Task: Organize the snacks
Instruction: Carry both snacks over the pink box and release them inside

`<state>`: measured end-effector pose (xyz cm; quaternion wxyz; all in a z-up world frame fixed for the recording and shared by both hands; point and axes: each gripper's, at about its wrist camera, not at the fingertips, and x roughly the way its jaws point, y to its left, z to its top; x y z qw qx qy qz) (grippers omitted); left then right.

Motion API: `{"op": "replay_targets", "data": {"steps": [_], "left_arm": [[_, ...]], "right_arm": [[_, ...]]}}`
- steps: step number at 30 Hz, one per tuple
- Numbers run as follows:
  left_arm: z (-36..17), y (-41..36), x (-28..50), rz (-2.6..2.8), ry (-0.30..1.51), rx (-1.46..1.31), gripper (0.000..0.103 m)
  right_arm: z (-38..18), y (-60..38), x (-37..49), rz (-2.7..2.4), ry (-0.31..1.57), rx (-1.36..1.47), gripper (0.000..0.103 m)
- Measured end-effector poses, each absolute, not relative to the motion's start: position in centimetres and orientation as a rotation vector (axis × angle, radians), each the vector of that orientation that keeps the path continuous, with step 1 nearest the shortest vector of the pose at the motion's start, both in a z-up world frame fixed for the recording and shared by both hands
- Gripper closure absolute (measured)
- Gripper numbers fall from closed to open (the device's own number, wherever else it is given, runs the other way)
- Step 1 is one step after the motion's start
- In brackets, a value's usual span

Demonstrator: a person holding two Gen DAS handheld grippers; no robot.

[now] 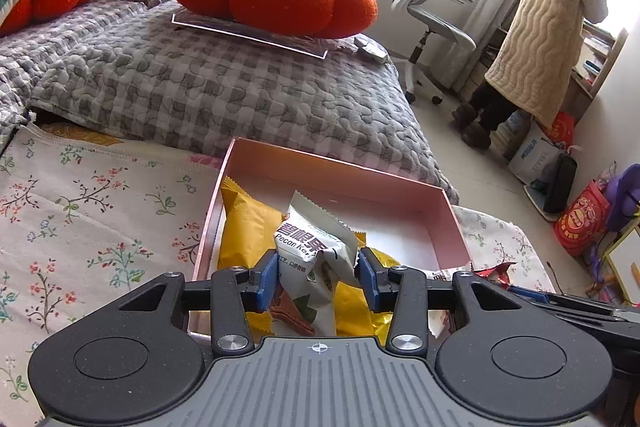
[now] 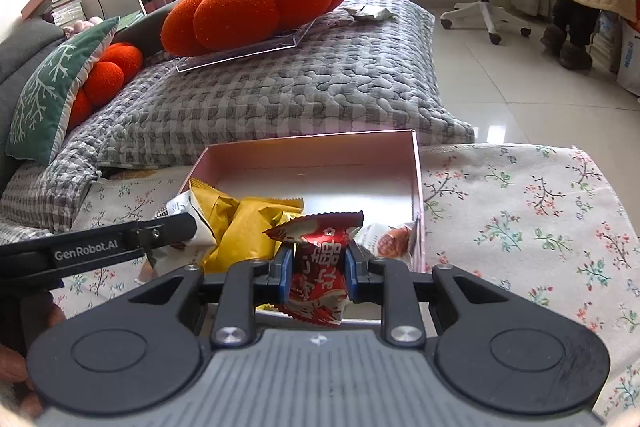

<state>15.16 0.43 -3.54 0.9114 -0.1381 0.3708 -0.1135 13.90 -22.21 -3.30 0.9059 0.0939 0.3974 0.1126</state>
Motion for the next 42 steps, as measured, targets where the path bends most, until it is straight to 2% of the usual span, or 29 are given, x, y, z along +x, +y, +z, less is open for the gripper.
{"op": "replay_targets", "data": {"steps": [26, 30, 33, 36, 39, 42], "left_arm": [[-4.7, 0.2, 21.7, -0.217, 0.691, -0.366, 0.062], [-4.5, 0.4, 21.7, -0.221, 0.678, -0.349, 0.05], [-3.5, 1.0, 21.2, -0.215, 0.66, -0.327, 0.042], [-1.9, 1.9, 20.0, -0.2, 0.634, -0.296, 0.033], [-0.3, 2.8, 18.0, -0.172, 0.606, -0.249, 0.028], [0.3, 3.6, 16.1, -0.124, 0.614, -0.203, 0.027]], "right_arm": [[-5.4, -21.3, 20.8, 0.174, 0.829, 0.257, 0.08], [-5.5, -21.1, 20.9, 0.141, 0.804, 0.248, 0.073], [-4.7, -21.1, 20.5, 0.121, 0.782, 0.215, 0.059], [-3.5, -21.4, 19.7, 0.113, 0.77, 0.208, 0.057], [-2.5, -21.8, 18.4, 0.13, 0.767, 0.235, 0.051], [-1.9, -21.8, 16.7, 0.158, 0.766, 0.214, 0.047]]}}
